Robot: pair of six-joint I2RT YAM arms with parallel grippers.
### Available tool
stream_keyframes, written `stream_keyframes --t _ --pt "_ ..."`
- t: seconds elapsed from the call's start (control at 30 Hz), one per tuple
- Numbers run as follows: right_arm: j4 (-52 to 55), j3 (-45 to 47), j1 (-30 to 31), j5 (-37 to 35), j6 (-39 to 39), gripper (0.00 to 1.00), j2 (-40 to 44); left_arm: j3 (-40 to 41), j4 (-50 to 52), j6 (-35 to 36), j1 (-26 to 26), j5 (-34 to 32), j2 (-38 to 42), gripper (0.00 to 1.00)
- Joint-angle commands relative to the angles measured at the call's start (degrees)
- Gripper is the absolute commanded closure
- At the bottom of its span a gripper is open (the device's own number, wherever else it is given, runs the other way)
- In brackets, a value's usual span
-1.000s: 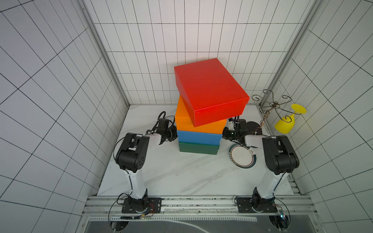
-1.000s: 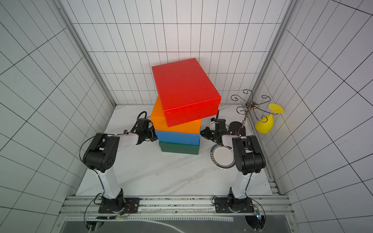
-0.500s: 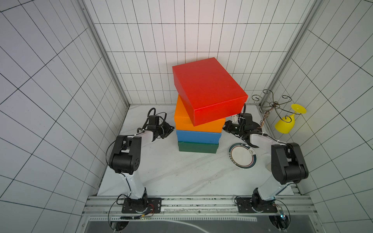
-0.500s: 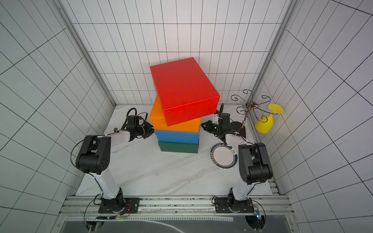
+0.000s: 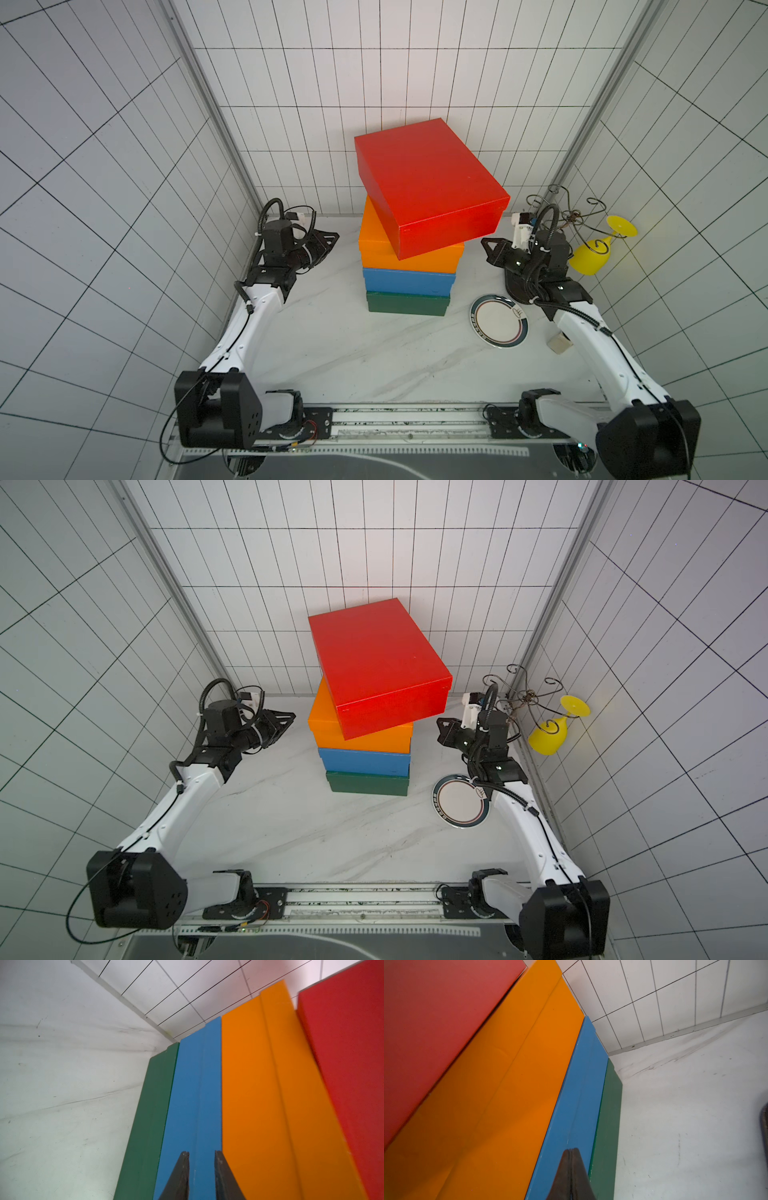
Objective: Stack the shoeboxes
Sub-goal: Adjust the shoebox.
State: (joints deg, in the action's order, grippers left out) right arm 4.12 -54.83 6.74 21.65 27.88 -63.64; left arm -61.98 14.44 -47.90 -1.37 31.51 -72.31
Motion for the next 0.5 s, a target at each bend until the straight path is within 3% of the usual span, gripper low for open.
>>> stream_keyframes --t 0.0,0.47 --pt "6.87 -0.4 -0.34 -4.53 -2.19 0.94 2.72 -3.4 3.7 0.97 -0.56 0.96 2.7 0.76" --pt "14.94 -15.14 -0.29 -2.59 -4.44 0.92 6.04 -12.25 3.76 -1.39 -5.32 -0.51 5.07 0.73"
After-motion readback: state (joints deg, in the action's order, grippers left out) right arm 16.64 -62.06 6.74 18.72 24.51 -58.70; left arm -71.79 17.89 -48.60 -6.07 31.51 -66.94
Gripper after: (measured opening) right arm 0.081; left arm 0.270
